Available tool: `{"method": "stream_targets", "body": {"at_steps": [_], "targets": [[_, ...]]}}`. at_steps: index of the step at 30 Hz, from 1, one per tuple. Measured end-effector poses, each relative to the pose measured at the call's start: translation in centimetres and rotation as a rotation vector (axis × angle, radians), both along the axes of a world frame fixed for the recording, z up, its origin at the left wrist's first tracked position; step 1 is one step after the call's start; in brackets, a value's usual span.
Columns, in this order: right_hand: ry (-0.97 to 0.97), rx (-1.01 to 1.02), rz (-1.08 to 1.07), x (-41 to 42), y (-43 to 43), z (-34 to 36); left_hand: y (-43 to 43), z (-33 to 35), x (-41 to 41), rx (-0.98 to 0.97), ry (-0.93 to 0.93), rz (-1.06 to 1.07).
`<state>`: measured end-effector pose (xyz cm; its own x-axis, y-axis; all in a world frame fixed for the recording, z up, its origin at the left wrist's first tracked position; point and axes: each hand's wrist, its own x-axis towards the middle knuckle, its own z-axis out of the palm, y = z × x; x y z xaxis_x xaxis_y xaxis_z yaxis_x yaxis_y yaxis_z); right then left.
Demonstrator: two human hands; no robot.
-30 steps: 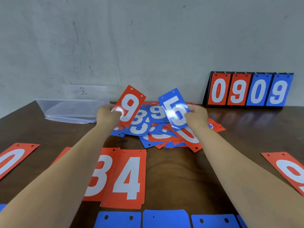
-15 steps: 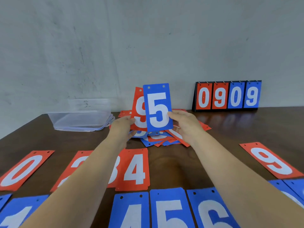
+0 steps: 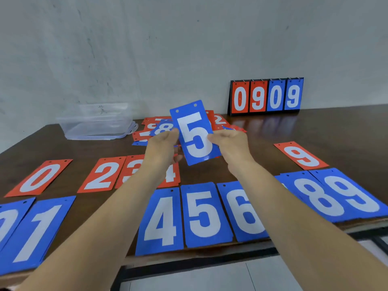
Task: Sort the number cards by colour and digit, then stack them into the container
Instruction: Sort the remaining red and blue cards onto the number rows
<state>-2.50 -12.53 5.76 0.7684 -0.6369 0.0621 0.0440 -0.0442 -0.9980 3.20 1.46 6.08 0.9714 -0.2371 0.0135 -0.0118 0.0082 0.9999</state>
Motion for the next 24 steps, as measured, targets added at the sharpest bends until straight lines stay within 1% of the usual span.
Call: {"method": "stream_targets", "body": {"at_steps": [2,3,5,8,11,14,24], "targets": [[0.005,-0.061,0.012,-1.2,-0.1,-0.6,0.2,-0.4,-1.1,0.12,-0.118,0.003],[-0.005,-0.099,0.024,-1.8,-0.2,-0.8,0.3,-0.5,-1.6,0.159,-0.141,0.007],[-0.054,-0.168,0.038,-3.2,-0.5,-1.1,0.5,-0.7,-2.2,0.193,-0.126,-0.004],[-0.099,-0.245,0.012,-5.1,-2.0,-1.5,1.1,-0.5,-3.1,0.192,-0.029,-0.04],[-0.07,-0.26,-0.023,-6.8,-3.9,-2.0,1.8,-0.7,-4.3,0.244,0.012,-0.088],[-0.038,-0.253,-0.044,-8.4,-5.7,-2.3,2.5,-1.1,-5.7,0.344,0.006,-0.091],[0.013,-0.267,-0.095,-11.2,-8.3,-3.5,4.1,-4.2,-9.8,0.568,-0.141,0.026]]}}
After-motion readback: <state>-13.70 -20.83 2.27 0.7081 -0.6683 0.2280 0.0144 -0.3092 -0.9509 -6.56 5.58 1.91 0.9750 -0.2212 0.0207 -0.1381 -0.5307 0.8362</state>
